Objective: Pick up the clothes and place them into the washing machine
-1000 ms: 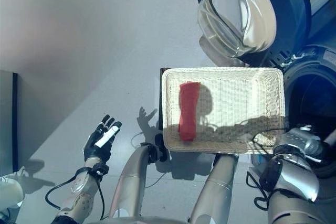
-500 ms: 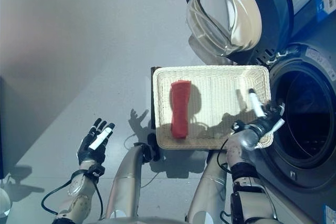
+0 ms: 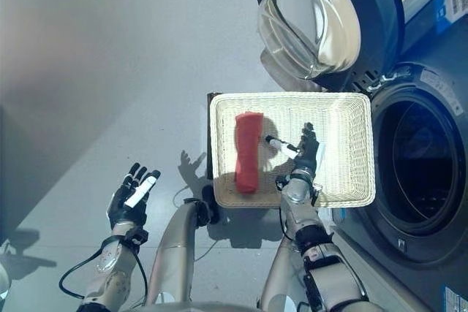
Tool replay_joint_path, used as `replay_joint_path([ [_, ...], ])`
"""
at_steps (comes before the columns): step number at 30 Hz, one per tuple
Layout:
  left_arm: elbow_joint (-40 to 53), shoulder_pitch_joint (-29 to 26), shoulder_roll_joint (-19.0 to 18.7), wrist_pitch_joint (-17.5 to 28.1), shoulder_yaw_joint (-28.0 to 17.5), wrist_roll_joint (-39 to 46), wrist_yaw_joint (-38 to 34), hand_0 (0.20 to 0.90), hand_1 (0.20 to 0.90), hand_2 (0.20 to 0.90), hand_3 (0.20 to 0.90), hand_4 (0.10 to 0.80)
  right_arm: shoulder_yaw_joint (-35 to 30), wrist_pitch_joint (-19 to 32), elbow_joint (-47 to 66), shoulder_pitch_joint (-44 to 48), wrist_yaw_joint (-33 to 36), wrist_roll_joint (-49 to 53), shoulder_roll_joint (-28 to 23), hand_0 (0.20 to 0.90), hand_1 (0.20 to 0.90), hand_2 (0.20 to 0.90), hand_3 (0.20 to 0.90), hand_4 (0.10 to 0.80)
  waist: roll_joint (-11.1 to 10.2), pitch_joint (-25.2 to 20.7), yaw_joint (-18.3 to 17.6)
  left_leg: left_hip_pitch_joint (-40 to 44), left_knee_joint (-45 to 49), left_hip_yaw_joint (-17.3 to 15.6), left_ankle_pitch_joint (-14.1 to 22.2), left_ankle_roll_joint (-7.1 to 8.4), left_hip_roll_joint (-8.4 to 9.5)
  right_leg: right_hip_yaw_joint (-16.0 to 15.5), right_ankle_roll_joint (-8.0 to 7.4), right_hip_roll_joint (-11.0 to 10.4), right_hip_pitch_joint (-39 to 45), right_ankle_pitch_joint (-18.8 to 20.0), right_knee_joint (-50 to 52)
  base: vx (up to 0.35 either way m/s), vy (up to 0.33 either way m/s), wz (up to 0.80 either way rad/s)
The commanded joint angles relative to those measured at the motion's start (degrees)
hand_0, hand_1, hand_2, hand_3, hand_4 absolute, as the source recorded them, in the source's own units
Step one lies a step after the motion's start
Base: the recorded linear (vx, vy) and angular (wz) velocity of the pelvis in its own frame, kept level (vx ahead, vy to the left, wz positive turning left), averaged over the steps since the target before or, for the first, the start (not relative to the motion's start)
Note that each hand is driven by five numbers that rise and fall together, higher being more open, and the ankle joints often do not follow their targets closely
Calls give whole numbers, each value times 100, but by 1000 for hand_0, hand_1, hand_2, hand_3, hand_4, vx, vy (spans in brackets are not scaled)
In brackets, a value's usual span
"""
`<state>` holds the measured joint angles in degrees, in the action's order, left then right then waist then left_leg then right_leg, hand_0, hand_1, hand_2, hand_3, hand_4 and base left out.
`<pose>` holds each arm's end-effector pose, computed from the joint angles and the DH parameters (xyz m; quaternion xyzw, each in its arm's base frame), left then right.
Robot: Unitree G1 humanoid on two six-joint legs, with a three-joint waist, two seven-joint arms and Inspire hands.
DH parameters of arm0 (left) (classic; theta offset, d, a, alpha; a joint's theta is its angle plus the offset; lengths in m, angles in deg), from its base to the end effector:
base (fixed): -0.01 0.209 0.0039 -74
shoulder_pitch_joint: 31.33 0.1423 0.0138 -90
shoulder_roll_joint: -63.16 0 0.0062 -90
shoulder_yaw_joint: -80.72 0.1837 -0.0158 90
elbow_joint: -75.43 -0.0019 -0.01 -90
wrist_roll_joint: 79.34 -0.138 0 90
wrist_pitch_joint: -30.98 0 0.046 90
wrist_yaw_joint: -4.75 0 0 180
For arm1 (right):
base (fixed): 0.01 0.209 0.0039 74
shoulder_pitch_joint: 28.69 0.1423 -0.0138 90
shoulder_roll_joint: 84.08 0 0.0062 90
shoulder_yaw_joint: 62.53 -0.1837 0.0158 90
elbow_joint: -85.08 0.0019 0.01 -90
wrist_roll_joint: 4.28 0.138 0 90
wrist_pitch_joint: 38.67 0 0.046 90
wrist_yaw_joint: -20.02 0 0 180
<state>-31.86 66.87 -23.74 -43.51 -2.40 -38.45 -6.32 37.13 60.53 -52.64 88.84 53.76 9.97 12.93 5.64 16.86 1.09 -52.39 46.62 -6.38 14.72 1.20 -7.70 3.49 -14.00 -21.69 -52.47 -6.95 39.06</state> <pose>0.1556 0.1941 -0.0226 -0.2127 0.1131 0.1733 0.9550 0.2773 -0.1501 0.0119 -0.0452 0.1026 -0.2330 0.9660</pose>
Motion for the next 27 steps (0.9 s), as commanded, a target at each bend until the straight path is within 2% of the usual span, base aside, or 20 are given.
replay_joint_path([
  [1,343,50,-326,490,-386,-148,-48,900,900,900,900,800,248,146,-128,445,79,-224,64,900,900,900,900,800,111,-290,270,-51,-745,319,-682,444,-114,157,387,-150,51,357,-308,0,0,0],
  [2,361,68,-345,488,-383,-150,-50,900,900,900,900,800,304,129,-214,516,66,-215,116,900,900,900,900,800,126,-310,308,9,-657,331,-461,487,-132,152,360,-144,97,134,-183,92,-6,2],
  [3,363,67,-345,487,-385,-150,-50,900,900,900,900,800,304,132,-219,522,66,-214,118,900,900,900,900,800,125,-307,307,11,-657,330,-461,487,-132,153,360,-145,98,134,-184,-10,15,7],
  [4,396,83,-380,476,-373,-137,-33,900,900,900,900,800,442,92,-398,700,-11,-250,220,900,900,900,900,800,140,-290,348,-31,-766,294,-693,434,-90,143,386,-159,75,367,-321,-111,24,9],
  [5,404,88,-393,479,-355,-130,-26,900,900,900,900,800,546,65,-465,786,-41,-287,283,900,900,900,900,800,144,-289,369,-26,-770,289,-696,431,-82,140,384,-161,80,370,-322,-12,18,5],
  [6,416,100,-412,474,-333,-137,-12,900,900,900,900,800,602,45,-536,837,-52,-313,311,900,900,900,900,800,155,-304,400,34,-672,301,-472,475,-103,141,356,-158,119,145,-190,98,1,2],
  [7,412,93,-432,474,-316,-139,-9,900,900,900,900,800,679,21,-606,916,-70,-366,357,900,900,900,900,800,162,-306,421,44,-675,304,-474,473,-95,142,355,-159,123,147,-188,102,6,0],
  [8,418,92,-450,476,-301,-145,-7,900,900,900,900,800,746,11,-626,982,-86,-399,392,900,900,900,900,800,169,-302,439,56,-685,304,-478,472,-92,138,353,-162,138,150,-198,-98,30,-3],
  [9,425,87,-464,478,-291,-157,-12,900,900,900,900,800,843,-10,-566,1043,-80,-492,414,900,900,900,900,800,169,-276,433,17,-796,281,-709,426,-60,134,380,-168,119,383,-337,-4,13,-4],
  [10,414,93,-479,464,-276,-171,-13,900,900,900,900,800,928,-21,-492,1071,-99,-538,458,900,900,900,900,800,171,-282,455,73,-699,302,-489,473,-85,137,350,-165,162,161,-212,-5,9,-3],
  [14,351,32,-482,445,-231,-187,-46,900,900,900,900,800,991,-16,-465,1201,-104,-489,545,900,900,900,900,800,159,-265,471,99,-713,292,-499,477,-82,139,347,-174,185,161,-223,4,4,3],
  [15,353,6,-476,432,-212,-190,-81,900,900,900,900,800,1052,-2,-348,1251,-106,-477,589,900,900,900,900,800,143,-244,462,58,-830,265,-732,430,-55,132,377,-175,155,391,-356,-87,13,2],
  [22,337,-7,-457,419,-223,-245,-199,900,900,900,900,800,1279,-34,58,1097,-129,-566,639,900,900,900,900,800,118,-200,434,99,-842,276,-730,445,-60,141,375,-186,188,374,-341,-12,2,0],
  [27,314,-34,-441,433,-247,-263,-258,900,900,900,900,800,1167,-8,452,927,-32,-557,505,900,900,900,900,800,138,-168,391,128,-868,255,-740,447,-81,151,377,-175,182,366,-336,0,0,0],
])
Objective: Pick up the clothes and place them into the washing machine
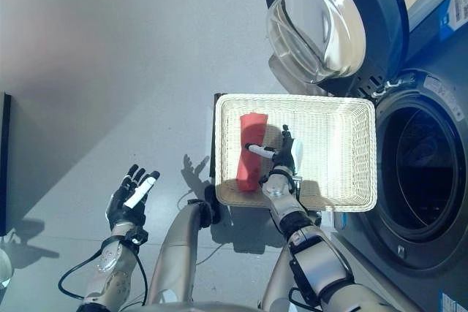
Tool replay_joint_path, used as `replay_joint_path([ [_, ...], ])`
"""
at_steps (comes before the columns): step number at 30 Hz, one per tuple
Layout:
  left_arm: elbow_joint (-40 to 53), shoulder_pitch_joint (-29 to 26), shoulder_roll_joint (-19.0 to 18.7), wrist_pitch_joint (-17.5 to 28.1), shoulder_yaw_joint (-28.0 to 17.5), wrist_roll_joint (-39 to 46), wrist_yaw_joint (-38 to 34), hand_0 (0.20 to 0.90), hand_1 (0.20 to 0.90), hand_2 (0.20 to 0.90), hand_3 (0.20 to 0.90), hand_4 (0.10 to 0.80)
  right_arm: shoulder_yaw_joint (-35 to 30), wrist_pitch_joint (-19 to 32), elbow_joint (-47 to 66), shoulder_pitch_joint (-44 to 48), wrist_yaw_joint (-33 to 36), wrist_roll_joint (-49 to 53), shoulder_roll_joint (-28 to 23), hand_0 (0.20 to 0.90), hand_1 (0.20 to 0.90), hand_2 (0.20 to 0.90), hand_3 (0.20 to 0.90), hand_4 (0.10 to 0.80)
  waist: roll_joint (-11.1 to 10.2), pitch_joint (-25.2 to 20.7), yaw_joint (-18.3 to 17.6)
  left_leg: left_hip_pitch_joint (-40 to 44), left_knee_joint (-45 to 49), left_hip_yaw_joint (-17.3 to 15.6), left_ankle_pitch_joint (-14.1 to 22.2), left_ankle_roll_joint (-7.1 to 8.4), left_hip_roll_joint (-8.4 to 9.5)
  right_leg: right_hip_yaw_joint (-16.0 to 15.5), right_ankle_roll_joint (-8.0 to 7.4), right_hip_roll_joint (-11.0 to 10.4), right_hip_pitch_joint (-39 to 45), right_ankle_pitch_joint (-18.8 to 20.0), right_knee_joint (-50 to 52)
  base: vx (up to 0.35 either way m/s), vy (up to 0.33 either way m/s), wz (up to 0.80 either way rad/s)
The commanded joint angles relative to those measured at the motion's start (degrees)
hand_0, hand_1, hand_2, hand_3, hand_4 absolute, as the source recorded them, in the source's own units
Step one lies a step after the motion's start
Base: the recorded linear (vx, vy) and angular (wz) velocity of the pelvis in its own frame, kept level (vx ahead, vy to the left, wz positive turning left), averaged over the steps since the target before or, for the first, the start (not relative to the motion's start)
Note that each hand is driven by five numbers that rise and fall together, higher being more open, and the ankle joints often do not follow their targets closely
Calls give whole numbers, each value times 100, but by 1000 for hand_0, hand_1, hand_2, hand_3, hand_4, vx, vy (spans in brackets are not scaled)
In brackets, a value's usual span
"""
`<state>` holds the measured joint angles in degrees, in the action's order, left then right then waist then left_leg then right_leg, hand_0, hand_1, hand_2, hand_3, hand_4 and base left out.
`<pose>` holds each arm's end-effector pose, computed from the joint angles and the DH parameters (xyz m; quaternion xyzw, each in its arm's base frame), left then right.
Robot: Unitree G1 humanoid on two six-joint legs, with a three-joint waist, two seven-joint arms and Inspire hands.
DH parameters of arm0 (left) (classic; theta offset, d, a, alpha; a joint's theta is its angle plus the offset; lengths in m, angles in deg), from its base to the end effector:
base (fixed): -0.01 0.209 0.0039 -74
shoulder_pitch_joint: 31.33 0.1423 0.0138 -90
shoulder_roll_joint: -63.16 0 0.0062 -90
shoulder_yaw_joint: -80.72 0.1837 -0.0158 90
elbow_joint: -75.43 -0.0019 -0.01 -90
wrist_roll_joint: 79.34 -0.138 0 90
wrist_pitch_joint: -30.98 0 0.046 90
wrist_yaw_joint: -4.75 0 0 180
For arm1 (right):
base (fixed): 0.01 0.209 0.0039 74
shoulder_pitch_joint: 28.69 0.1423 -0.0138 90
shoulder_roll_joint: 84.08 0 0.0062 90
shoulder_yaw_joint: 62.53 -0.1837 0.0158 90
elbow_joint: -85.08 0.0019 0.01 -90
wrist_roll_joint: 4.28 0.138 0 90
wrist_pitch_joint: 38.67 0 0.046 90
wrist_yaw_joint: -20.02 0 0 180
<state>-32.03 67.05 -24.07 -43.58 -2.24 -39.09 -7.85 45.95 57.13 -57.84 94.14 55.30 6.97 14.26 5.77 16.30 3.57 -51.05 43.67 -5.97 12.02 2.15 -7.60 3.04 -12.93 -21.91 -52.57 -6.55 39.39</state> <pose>0.1545 0.1950 -0.0233 -0.2027 0.1189 0.1841 0.9544 0.2862 -0.1230 0.0134 -0.1301 0.1114 -0.1735 0.9698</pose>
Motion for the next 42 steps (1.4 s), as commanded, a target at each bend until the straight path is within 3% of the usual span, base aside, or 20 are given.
replay_joint_path([
  [1,335,-41,-412,440,-258,-203,-116,900,900,900,900,800,284,323,1093,375,-172,-293,329,900,900,900,900,800,128,-107,137,0,-578,207,-473,350,-94,202,270,-144,195,328,-378,0,0,0],
  [10,350,-81,-405,390,-188,-286,-131,900,900,900,900,800,580,130,1566,341,-272,-786,232,900,900,900,900,800,116,-108,75,-23,-575,215,-476,350,-118,193,268,-157,166,325,-354,0,0,0],
  [19,510,26,-574,438,-95,-211,65,900,900,900,900,800,676,-542,-1115,1443,-289,-1460,565,900,900,900,900,800,296,-169,460,-97,-561,274,-494,345,0,116,236,-228,228,285,-313,1,1,1],
  [29,293,-206,-587,441,110,-346,2,900,900,900,900,800,709,-631,-1347,1707,-62,-1875,449,900,900,900,900,800,240,-65,424,-19,-600,241,-492,336,12,137,229,-220,268,326,-351,3,4,2],
  [36,405,-158,-632,405,113,-353,69,900,900,900,900,800,844,-850,-1898,1844,-357,-2075,561,900,900,900,900,800,303,-125,485,-72,-566,271,-487,336,22,140,228,-243,223,317,-317,0,0,0],
  [37,406,-122,-638,396,116,-343,103,900,900,900,900,800,839,-887,-2030,1848,-420,-2099,559,365,365,365,365,418,325,-136,516,-63,-588,269,-495,331,32,141,224,-248,232,320,-324,0,0,0],
  [38,397,-102,-649,390,118,-332,143,900,900,900,900,800,840,-905,-2125,1857,-478,-2138,555,200,200,200,200,300,354,-141,546,-61,-589,267,-499,329,36,145,220,-252,237,321,-320,0,0,0],
  [40,398,-71,-675,378,118,-309,241,900,900,900,900,800,857,-951,-2366,1816,-603,-2244,557,200,200,200,200,300,392,-157,612,-4,-488,298,-282,367,45,131,184,-262,299,82,-188,100,-18,2],
  [42,378,-51,-675,360,141,-311,297,900,900,900,900,800,846,-967,-2490,1776,-655,-2263,540,200,200,200,200,300,399,-161,639,8,-504,304,-288,359,60,118,178,-268,321,77,-193,51,-12,7],
])
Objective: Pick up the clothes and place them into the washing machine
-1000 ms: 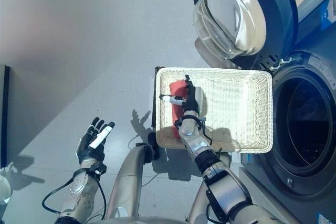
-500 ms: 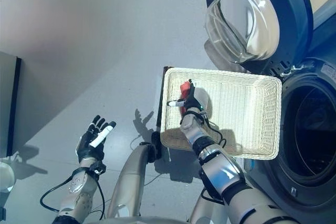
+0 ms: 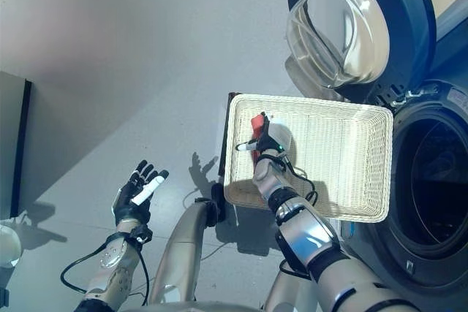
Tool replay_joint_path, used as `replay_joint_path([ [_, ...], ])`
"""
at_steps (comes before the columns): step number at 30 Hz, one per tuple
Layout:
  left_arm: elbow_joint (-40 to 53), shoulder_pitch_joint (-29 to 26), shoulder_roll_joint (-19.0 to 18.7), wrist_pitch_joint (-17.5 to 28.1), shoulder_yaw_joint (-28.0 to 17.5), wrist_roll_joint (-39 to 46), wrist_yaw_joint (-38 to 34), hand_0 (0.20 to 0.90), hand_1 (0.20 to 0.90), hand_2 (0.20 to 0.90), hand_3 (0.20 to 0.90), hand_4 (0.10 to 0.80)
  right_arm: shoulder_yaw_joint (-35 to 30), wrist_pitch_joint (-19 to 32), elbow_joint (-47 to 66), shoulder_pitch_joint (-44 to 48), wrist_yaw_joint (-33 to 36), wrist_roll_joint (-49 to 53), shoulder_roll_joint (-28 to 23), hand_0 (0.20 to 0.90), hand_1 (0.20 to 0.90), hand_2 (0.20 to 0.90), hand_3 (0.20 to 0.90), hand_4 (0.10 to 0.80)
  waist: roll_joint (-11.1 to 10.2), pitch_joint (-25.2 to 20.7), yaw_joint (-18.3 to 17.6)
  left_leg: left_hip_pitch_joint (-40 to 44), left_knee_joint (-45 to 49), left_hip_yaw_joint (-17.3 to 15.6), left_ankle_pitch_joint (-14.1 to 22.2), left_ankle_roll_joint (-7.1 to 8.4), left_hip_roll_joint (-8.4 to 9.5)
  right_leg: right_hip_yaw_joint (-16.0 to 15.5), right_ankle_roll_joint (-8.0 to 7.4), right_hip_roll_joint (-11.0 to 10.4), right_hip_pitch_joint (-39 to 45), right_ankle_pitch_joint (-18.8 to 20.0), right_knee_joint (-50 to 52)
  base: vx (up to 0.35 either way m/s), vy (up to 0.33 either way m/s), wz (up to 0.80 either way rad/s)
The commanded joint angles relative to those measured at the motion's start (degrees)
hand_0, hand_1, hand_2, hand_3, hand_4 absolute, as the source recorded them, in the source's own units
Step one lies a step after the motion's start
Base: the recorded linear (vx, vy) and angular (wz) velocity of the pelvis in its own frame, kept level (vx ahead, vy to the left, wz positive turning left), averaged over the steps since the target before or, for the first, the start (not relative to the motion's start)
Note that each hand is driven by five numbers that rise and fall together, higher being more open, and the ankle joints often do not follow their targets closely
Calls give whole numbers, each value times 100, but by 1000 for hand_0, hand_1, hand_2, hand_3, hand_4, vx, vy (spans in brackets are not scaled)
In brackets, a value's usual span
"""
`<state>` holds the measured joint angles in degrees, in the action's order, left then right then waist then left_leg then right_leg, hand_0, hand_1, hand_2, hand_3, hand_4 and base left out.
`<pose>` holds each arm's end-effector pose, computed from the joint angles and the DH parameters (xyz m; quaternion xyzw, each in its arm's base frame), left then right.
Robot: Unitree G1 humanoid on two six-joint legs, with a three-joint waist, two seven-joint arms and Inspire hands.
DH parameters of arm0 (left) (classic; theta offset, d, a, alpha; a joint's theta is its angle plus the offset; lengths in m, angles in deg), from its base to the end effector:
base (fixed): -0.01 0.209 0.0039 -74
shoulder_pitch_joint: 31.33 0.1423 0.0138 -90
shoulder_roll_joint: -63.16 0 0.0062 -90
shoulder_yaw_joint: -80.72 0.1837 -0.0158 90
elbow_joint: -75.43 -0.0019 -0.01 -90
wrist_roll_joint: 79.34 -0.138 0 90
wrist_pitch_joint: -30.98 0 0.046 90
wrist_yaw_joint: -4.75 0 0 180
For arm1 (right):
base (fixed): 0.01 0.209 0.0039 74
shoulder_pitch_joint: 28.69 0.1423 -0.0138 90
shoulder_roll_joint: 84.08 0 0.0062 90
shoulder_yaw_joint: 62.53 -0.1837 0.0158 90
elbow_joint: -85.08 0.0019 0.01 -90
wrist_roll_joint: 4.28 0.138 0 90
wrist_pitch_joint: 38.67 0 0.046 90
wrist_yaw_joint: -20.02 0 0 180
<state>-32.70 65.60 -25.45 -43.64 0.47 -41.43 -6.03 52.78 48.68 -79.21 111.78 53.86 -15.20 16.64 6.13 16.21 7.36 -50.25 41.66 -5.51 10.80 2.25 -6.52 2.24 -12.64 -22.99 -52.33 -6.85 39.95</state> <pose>0.1597 0.1910 -0.0222 -0.1737 0.1177 0.1376 0.9680 0.3200 -0.1118 0.0368 -0.4177 0.0913 -0.1006 0.8984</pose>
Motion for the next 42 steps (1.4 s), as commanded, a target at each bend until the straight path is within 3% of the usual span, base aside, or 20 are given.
replay_joint_path([
  [1,445,94,-538,366,-129,-77,115,900,900,900,900,800,163,-122,-354,13,-512,-46,301,200,200,200,200,300,363,-152,259,-71,-304,257,-167,349,-48,198,149,-160,297,107,-249,5,2,7],
  [4,388,76,-540,355,-80,-95,163,900,900,900,900,800,157,-120,-414,-10,-560,-81,301,200,200,200,200,300,367,-150,277,-69,-304,264,-179,344,-48,194,151,-163,300,102,-229,-31,1,4],
  [5,395,70,-539,351,-72,-95,176,900,900,900,900,800,161,-117,-419,-12,-561,-85,296,200,200,200,200,300,368,-136,272,-124,-399,246,-408,298,-35,189,184,-159,257,322,-350,-98,2,6],
  [14,429,63,-573,334,-54,-136,164,900,900,900,900,800,121,-129,-397,-32,-505,-143,202,200,200,200,200,300,372,-134,262,-127,-347,259,-388,296,-13,213,184,-163,228,310,-306,-6,2,3],
  [15,439,72,-582,334,-50,-135,163,900,900,900,900,800,113,-138,-396,-52,-500,-158,190,200,200,200,200,300,371,-147,269,-77,-247,285,-161,341,-29,217,153,-171,264,84,-180,87,-11,2],
  [16,440,72,-582,333,-50,-135,163,900,900,900,900,800,113,-139,-395,-53,-500,-158,190,200,200,200,200,300,371,-147,269,-77,-248,285,-161,341,-29,217,153,-171,264,84,-180,0,0,0],
  [17,461,65,-588,338,-62,-138,155,900,900,900,900,800,111,-149,-395,-56,-492,-178,169,200,200,200,200,300,375,-137,259,-122,-372,262,-396,296,-10,216,179,-171,227,321,-330,-112,21,4],
  [23,398,40,-569,324,-75,-139,156,900,900,900,900,800,72,-136,-391,-76,-465,-165,132,200,200,200,200,300,358,-134,260,-136,-352,256,-407,291,-15,236,186,-165,210,332,-321,-20,3,0],
  [28,376,33,-525,352,-172,-124,83,900,900,900,900,800,-270,314,202,-303,-184,499,-39,200,200,200,200,300,303,-98,144,-160,-325,238,-412,290,-34,270,201,-125,171,350,-327,0,0,0],
  [29,345,15,-485,373,-240,-138,5,900,900,900,900,800,-467,641,791,-525,-72,957,-123,200,200,200,200,300,255,-68,48,-179,-305,222,-407,288,-59,304,209,-95,126,369,-332,0,0,0],
  [33,295,1,-406,406,-362,-148,-122,900,900,900,900,800,-748,1085,1893,-980,18,1588,-335,200,200,200,200,300,174,-22,-93,-200,-272,207,-396,289,-100,327,219,-76,76,386,-327,0,0,0],
  [37,325,94,-346,442,-562,-124,-194,900,900,900,900,800,-1357,1608,3236,-1775,-26,2373,-721,200,200,200,200,300,79,-10,-275,-249,-251,207,-380,287,-143,342,227,-64,31,396,-340,14,-11,-6],
  [38,340,129,-338,451,-585,-102,-190,900,900,900,900,800,-1477,1683,3428,-1931,-60,2486,-805,200,200,200,200,300,66,-34,-293,-219,-136,238,-145,334,-182,345,198,-54,57,167,-210,96,-29,-2],
  [39,342,167,-329,465,-620,-91,-184,900,900,900,900,800,-1689,1789,3603,-2100,-88,2665,-901,200,200,200,200,300,49,-41,-328,-234,-120,243,-133,334,-199,342,197,-56,40,159,-205,0,0,0],
  [40,355,184,-325,475,-652,-74,-174,900,900,900,900,800,-1853,1895,3756,-2218,-139,2864,-979,200,200,200,200,300,34,-26,-365,-300,-197,230,-346,292,-184,343,222,-62,-5,378,-329,-98,-6,-7],
  [42,387,243,-304,459,-717,-14,-116,900,900,900,900,800,-2266,2115,3879,-2453,-269,3377,-1046,200,200,200,200,300,-1,-56,-408,-325,-186,235,-331,290,-199,339,216,-56,-20,372,-340,12,-22,-15],
])
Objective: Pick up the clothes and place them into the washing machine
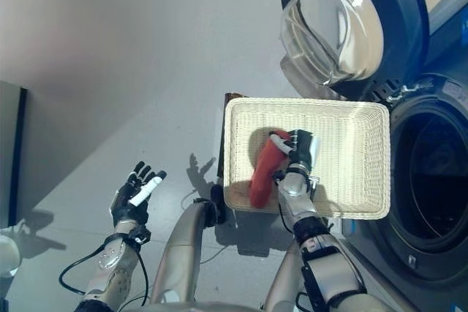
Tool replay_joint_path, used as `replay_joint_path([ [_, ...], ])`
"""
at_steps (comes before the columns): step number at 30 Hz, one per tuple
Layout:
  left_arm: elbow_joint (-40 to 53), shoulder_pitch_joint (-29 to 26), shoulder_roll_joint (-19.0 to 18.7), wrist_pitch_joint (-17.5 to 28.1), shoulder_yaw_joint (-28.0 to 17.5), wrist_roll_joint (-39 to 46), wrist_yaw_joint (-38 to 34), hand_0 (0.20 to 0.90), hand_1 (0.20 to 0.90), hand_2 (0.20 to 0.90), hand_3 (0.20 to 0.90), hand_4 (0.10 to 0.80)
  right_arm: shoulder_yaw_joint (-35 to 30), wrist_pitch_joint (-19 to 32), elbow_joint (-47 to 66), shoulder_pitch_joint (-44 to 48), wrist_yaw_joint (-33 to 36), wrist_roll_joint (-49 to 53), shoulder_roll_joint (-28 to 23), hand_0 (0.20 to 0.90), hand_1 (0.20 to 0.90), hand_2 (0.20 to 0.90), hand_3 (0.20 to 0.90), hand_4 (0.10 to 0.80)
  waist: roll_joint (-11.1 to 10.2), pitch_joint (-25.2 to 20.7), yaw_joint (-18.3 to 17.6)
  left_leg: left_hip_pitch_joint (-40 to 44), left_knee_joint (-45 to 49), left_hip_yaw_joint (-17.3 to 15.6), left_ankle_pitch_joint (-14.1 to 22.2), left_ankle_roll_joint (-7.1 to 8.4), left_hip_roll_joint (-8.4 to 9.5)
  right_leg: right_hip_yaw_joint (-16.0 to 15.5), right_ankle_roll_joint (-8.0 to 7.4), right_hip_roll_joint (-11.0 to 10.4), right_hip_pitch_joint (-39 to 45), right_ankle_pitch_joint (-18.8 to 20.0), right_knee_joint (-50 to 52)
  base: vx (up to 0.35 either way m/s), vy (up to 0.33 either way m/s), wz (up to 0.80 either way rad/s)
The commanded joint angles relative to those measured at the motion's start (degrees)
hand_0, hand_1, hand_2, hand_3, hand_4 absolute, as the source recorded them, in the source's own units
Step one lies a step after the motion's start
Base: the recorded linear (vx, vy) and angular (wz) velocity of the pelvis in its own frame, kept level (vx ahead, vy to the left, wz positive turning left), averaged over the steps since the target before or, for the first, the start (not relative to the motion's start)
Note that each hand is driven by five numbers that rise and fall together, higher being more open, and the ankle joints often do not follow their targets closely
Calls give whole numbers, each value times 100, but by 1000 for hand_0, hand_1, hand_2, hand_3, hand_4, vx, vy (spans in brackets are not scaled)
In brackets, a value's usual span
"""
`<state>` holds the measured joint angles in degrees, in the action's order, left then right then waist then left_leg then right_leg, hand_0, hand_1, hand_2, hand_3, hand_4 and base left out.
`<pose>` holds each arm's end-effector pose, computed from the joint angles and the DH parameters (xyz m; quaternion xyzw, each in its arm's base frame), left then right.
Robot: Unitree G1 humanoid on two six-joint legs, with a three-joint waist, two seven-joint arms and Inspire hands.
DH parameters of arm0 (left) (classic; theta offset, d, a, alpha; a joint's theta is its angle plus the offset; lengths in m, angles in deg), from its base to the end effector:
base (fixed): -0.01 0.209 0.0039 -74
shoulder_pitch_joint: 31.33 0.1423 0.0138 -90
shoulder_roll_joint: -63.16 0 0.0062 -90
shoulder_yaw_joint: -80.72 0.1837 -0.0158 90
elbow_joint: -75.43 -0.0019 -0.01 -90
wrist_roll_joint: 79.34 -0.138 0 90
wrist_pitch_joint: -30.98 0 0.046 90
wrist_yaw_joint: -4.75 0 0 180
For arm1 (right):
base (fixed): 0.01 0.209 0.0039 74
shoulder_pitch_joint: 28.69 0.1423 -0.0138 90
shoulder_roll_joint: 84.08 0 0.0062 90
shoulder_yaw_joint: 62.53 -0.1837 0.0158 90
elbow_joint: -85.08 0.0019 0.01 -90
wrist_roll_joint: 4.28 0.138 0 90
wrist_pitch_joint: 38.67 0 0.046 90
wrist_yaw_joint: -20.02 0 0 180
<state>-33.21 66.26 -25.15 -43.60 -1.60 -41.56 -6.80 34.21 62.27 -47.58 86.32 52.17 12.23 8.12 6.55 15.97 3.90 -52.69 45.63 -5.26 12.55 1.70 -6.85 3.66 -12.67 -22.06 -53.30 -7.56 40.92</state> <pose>0.1566 0.1973 -0.0239 -0.1732 0.1200 0.1643 0.9637 0.2751 -0.1818 0.0227 -0.0293 0.0621 -0.2611 0.9629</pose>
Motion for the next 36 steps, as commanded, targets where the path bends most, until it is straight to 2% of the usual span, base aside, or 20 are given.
replay_joint_path([
  [1,436,201,-331,436,-539,21,-14,900,900,900,900,800,-523,805,801,-20,-142,742,-210,200,200,200,200,300,-51,-75,-60,-26,-510,229,-283,387,-195,198,186,-141,111,224,-329,115,-29,-10],
  [3,406,221,-314,431,-582,55,32,900,900,900,900,800,-849,1026,846,-172,-262,1213,-246,200,200,200,200,300,-83,-96,-97,-37,-515,234,-276,394,-211,196,178,-136,100,221,-336,8,-20,-3],
  [4,414,226,-302,422,-597,72,53,900,900,900,900,800,-984,1083,851,-224,-290,1378,-263,200,200,200,200,300,-93,-80,-124,-104,-570,218,-477,353,-194,199,207,-135,42,426,-431,0,0,0],
  [5,402,242,-291,405,-607,90,94,900,900,900,900,800,-1154,1174,754,-248,-382,1638,-274,200,200,200,200,300,-97,-117,-120,-53,-482,247,-247,400,-223,203,176,-128,65,197,-307,11,-18,-4],
  [6,402,250,-280,402,-627,109,111,900,900,900,900,800,-1226,1241,738,-274,-433,1817,-259,200,200,200,200,300,-102,-127,-127,-60,-497,247,-261,398,-220,200,176,-128,63,214,-329,10,-18,-4],
  [7,399,251,-268,392,-635,127,127,900,900,900,900,800,-1372,1341,704,-284,-524,2107,-245,200,200,200,200,300,-112,-111,-148,-120,-563,231,-460,361,-203,202,204,-125,27,410,-431,0,0,0],
  [8,382,252,-257,382,-640,139,139,900,900,900,900,800,-1482,1399,646,-297,-570,2300,-232,200,200,200,200,300,-113,-147,-150,-58,-506,248,-253,402,-226,202,175,-119,70,205,-338,0,0,0],
  [15,388,315,-205,249,-605,423,295,900,900,900,900,800,-2318,2012,362,-141,-1409,4687,-22,200,200,200,200,300,-114,-180,-184,-28,-502,240,-210,415,-220,194,168,-99,118,172,-351,6,-3,-1],
  [16,381,315,-202,223,-580,502,325,900,900,900,900,800,-2455,2105,308,-84,-1572,5089,-1,200,200,200,200,300,-109,-149,-196,-80,-531,227,-381,383,-196,201,193,-102,77,339,-415,0,0,0],
  [17,362,325,-192,187,-556,548,342,900,900,900,900,800,-2538,2141,259,-28,-1583,5275,1,200,200,200,200,300,-104,-195,-192,-18,-494,239,-201,416,-213,194,165,-100,122,160,-337,0,0,0],
  [19,334,325,-188,151,-505,618,371,900,900,900,900,800,-2694,2197,122,77,-1658,5641,-59,200,200,200,200,300,-95,-207,-190,-2,-489,237,-193,418,-206,196,162,-106,142,151,-331,60,-6,1],
  [25,299,334,-194,124,-418,734,418,900,900,900,900,800,-3314,2525,-387,512,-1564,6259,-581,200,200,200,200,300,-63,-243,-203,18,-500,242,-174,419,-181,201,154,-101,171,125,-323,-12,3,-2],
  [26,307,329,-199,130,-390,761,422,900,900,900,900,800,-3400,2576,-460,580,-1544,6327,-715,200,200,200,200,300,-57,-212,-206,-31,-549,225,-340,392,-163,198,175,-107,134,288,-395,-94,14,0],
  [36,276,356,-314,134,-244,773,454,900,900,900,900,800,-4024,2828,-1176,783,-1201,6676,-1763,200,200,200,200,300,-57,-270,-261,6,-584,211,-325,410,-170,227,152,-109,150,253,-411,-8,1,-1],
])
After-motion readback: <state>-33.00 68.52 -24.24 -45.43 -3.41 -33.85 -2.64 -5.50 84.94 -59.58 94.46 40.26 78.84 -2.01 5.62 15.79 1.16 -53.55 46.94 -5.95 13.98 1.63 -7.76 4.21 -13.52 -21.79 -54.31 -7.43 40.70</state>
